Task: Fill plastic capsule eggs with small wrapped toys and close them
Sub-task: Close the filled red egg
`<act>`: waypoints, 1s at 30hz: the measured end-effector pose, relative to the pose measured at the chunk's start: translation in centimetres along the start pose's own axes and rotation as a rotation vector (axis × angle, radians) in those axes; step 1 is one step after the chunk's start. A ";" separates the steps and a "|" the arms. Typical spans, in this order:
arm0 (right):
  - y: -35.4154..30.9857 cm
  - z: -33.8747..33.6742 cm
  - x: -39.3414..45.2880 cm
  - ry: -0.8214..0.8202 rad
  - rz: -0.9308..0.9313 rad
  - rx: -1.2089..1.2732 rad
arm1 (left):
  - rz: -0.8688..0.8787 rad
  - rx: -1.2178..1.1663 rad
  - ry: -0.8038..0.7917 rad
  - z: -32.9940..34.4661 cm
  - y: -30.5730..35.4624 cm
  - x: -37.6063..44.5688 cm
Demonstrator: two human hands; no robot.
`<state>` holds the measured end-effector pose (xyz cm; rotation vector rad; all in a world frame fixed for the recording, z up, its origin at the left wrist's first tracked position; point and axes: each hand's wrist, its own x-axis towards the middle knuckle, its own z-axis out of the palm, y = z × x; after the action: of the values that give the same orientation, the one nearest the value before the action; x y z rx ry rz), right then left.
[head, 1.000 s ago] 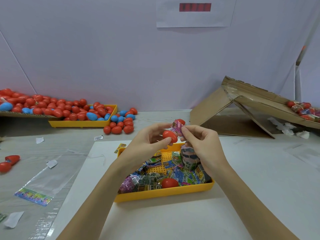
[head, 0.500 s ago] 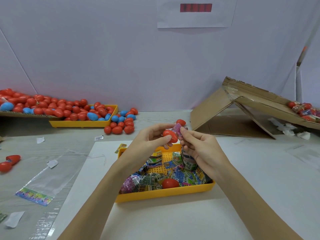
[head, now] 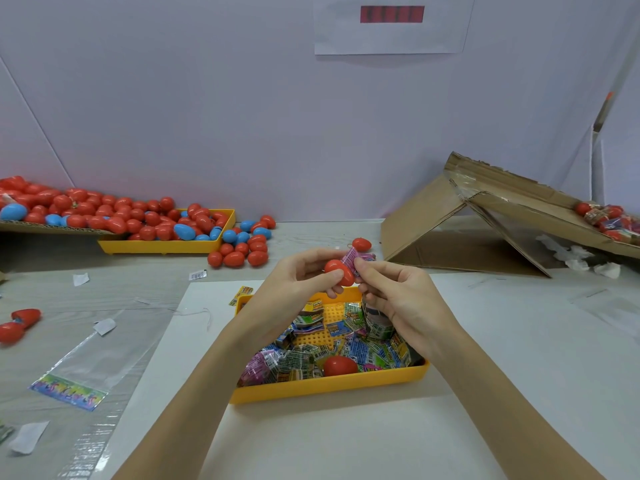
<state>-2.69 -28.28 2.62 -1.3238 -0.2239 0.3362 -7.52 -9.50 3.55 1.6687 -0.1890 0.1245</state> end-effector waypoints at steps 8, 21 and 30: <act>-0.2 0.3 -0.4 0.017 -0.028 -0.037 | -0.003 -0.016 0.042 0.2 -0.1 0.1; -0.3 0.5 -0.5 0.159 -0.371 -0.436 | 0.005 0.035 0.085 -0.1 -0.3 0.2; 0.1 0.3 -0.2 0.132 -0.354 -0.459 | 0.011 0.086 0.082 -0.1 -0.1 0.1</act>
<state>-2.97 -28.07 2.57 -1.7157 -0.4349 -0.1124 -7.41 -9.41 3.50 1.7451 -0.1326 0.2116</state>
